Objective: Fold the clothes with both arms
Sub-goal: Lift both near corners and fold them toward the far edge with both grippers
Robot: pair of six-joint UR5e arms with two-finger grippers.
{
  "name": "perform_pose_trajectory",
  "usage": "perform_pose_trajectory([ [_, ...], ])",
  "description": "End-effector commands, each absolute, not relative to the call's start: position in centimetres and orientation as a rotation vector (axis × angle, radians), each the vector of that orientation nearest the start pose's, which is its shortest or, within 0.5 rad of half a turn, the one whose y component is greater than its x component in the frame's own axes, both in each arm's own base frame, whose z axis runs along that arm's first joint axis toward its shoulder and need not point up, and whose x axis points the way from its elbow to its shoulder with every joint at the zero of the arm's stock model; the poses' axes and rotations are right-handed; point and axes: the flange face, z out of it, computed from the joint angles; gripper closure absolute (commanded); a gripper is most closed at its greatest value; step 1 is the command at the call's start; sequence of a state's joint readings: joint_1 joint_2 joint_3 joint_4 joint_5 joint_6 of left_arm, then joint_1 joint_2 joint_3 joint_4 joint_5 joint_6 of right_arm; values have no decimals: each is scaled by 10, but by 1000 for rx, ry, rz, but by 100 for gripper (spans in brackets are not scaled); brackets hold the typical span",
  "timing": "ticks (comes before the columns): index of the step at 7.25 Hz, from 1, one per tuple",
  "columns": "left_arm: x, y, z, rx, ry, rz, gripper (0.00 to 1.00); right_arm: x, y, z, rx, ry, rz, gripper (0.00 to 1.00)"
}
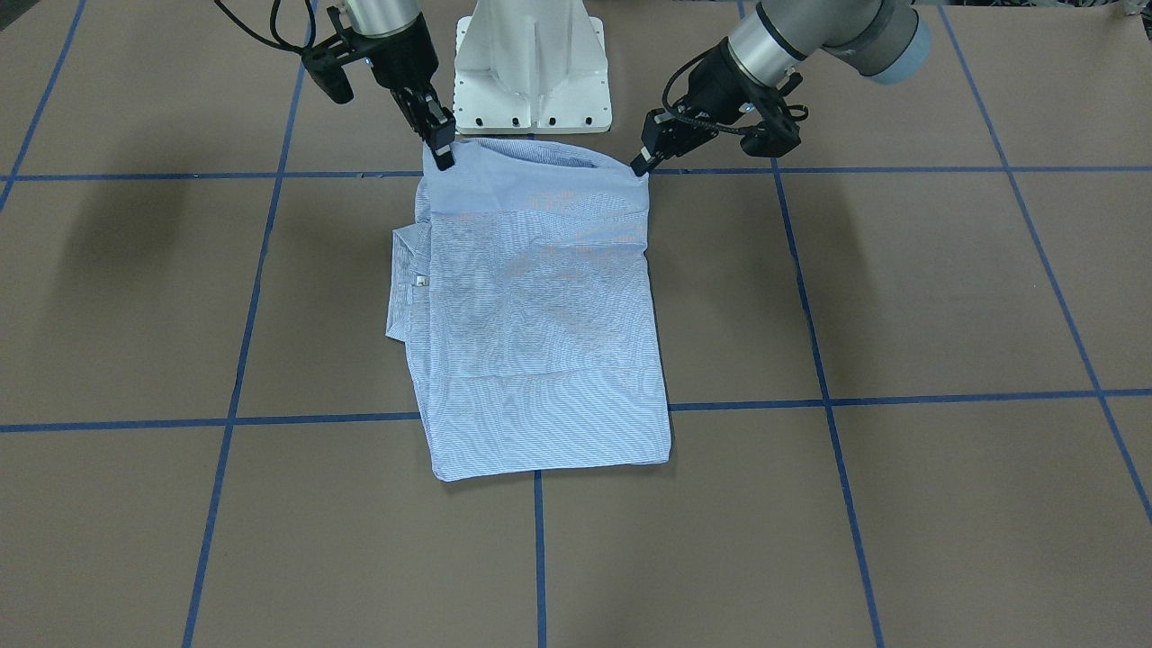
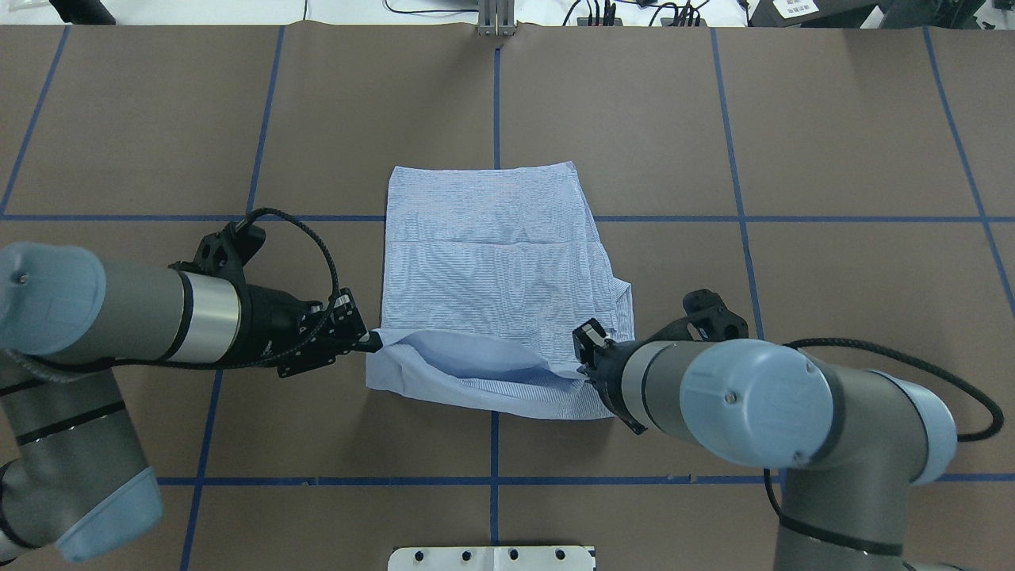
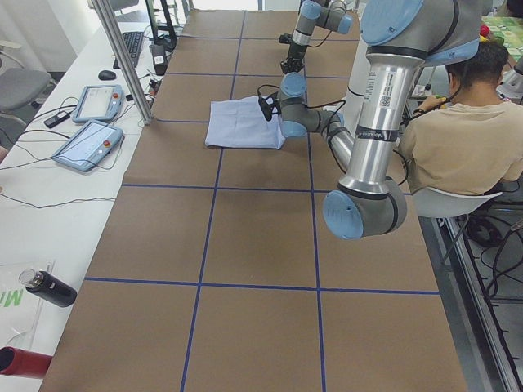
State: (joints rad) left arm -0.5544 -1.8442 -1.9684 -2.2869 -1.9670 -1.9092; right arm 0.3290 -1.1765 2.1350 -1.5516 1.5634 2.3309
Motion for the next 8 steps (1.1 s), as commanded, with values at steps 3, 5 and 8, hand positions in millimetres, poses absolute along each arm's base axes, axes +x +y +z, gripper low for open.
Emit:
perform_pose_trajectory([
  [3, 417, -459, 237, -82, 1384, -532, 100, -457, -404, 217, -159, -931, 968, 100],
  [5, 420, -494, 245, -29, 1352, -536, 100, -476, -472, 212, -143, -937, 979, 100],
  [8, 431, -550, 235, 14, 1326, -567, 100, -480, -543, 223, -115, -893, 940, 100],
])
